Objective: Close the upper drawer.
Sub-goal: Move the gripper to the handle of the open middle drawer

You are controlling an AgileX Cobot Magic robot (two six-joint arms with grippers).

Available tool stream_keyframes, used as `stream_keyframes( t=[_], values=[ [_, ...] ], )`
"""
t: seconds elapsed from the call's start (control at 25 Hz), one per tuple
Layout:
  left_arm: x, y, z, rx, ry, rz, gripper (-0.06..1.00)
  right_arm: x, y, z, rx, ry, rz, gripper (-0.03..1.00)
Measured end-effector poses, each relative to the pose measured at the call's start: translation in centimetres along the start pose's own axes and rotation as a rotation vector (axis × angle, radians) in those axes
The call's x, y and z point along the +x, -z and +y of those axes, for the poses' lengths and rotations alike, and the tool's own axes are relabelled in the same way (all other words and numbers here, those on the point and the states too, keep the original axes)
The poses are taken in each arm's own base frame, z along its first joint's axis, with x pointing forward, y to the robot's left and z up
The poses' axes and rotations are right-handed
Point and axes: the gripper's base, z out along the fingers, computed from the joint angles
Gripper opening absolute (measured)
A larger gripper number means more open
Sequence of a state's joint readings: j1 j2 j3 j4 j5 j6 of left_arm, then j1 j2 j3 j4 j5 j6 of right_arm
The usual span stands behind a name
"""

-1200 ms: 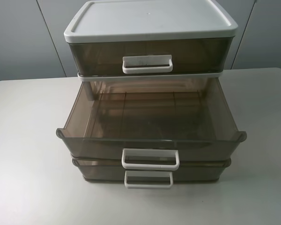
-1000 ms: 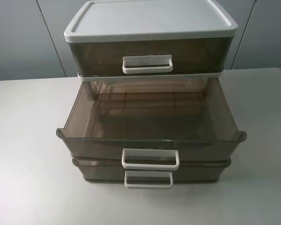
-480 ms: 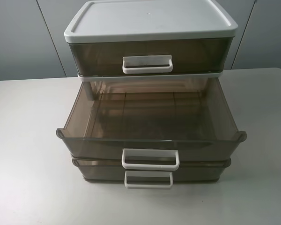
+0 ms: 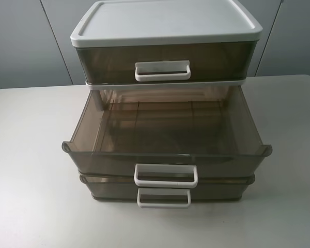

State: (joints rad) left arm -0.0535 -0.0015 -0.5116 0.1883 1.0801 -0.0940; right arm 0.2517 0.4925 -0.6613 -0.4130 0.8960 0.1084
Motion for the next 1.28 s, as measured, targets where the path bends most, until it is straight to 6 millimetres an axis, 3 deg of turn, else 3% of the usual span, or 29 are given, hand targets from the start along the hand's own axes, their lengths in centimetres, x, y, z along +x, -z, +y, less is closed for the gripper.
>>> stream_keyframes(
  t=[0.2, 0.36, 0.56, 0.84, 1.08, 1.28],
  values=[
    [0.0, 0.0, 0.0, 0.000, 0.000, 0.000, 0.74, -4.2, -2.4, 2.8, -0.237, 0.048, -0.032, 0.67],
    [0.0, 0.0, 0.0, 0.000, 0.000, 0.000, 0.74, -5.5, -3.8, 6.3, -0.464, 0.113, -0.024, 0.67],
    [0.0, 0.0, 0.0, 0.000, 0.000, 0.000, 0.74, -5.6, -3.4, 10.3, -0.677, 0.275, -0.036, 0.67],
    [0.0, 0.0, 0.0, 0.000, 0.000, 0.000, 0.74, -4.9, 0.0, 14.8, -0.999, 0.428, -0.077, 0.67],
    [0.0, 0.0, 0.0, 0.000, 0.000, 0.000, 0.74, -4.0, 1.1, 17.7, -1.126, 0.489, -0.040, 0.67],
    [0.0, 0.0, 0.0, 0.000, 0.000, 0.000, 0.74, -3.4, 0.6, 20.3, -1.191, 0.476, 0.048, 0.67]
  ],
)
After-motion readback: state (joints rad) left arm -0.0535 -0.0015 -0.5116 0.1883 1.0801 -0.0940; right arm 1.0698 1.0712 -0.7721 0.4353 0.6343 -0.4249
